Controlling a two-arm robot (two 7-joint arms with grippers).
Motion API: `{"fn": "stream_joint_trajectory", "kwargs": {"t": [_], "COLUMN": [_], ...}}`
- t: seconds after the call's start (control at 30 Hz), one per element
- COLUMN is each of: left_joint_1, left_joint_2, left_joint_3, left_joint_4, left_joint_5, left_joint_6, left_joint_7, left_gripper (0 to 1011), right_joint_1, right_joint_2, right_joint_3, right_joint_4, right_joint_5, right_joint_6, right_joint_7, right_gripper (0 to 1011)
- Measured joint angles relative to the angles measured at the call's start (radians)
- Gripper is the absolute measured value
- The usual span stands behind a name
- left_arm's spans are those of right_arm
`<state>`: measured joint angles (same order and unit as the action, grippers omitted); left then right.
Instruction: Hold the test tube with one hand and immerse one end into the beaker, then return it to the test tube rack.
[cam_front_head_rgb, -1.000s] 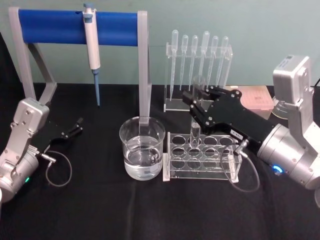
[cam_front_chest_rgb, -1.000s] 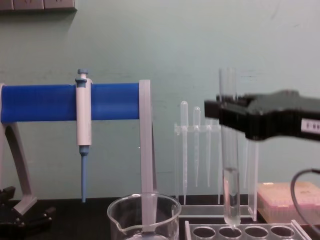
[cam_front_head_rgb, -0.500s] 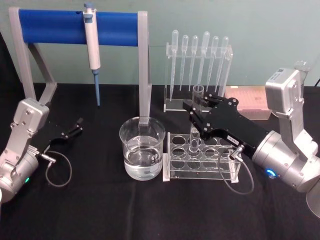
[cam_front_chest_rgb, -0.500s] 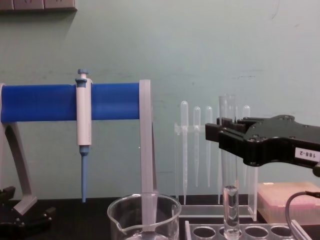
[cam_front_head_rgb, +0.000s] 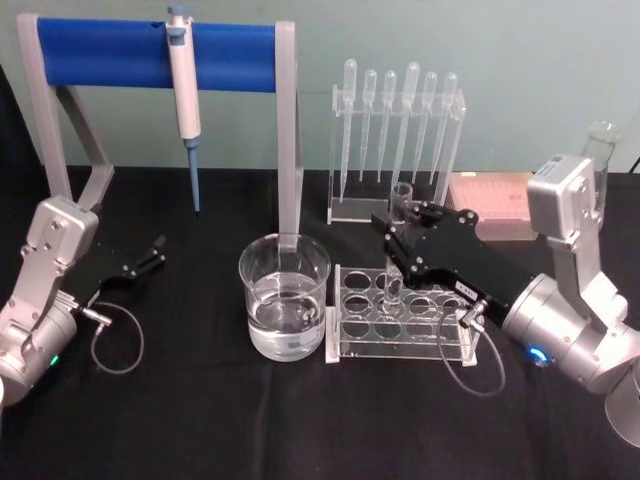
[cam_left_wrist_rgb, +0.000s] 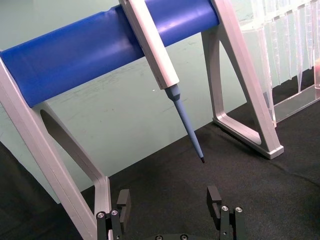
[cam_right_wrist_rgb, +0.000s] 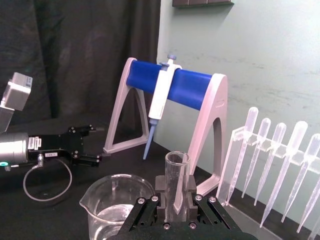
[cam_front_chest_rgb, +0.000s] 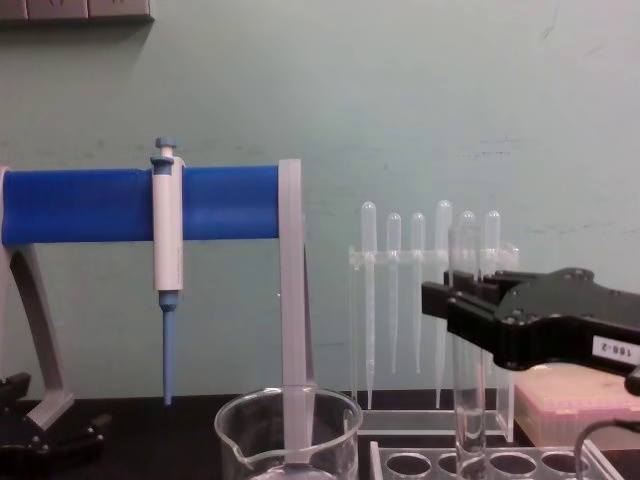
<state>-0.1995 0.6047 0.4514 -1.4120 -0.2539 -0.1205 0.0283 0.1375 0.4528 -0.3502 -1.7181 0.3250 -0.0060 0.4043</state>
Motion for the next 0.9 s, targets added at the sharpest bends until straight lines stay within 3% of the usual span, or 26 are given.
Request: {"fn": "stream_joint_trajectory", "kwargs": {"t": [0.9], "left_joint_1": [0.0], "left_joint_2": [0.0], "left_joint_3": [0.0], "left_joint_4": [0.0], "left_joint_5": [0.0], "left_joint_6": [0.0], "left_joint_7": [0.0], "left_gripper": [1000], "right_joint_1": [0.048], "right_joint_2": [-0.03], "right_joint_3": [-0.051], "right_joint_4": [0.109], "right_joint_5": [-0.05], "right_joint_6": [0.016], "right_joint_7": [0.028], "right_gripper": [224]}}
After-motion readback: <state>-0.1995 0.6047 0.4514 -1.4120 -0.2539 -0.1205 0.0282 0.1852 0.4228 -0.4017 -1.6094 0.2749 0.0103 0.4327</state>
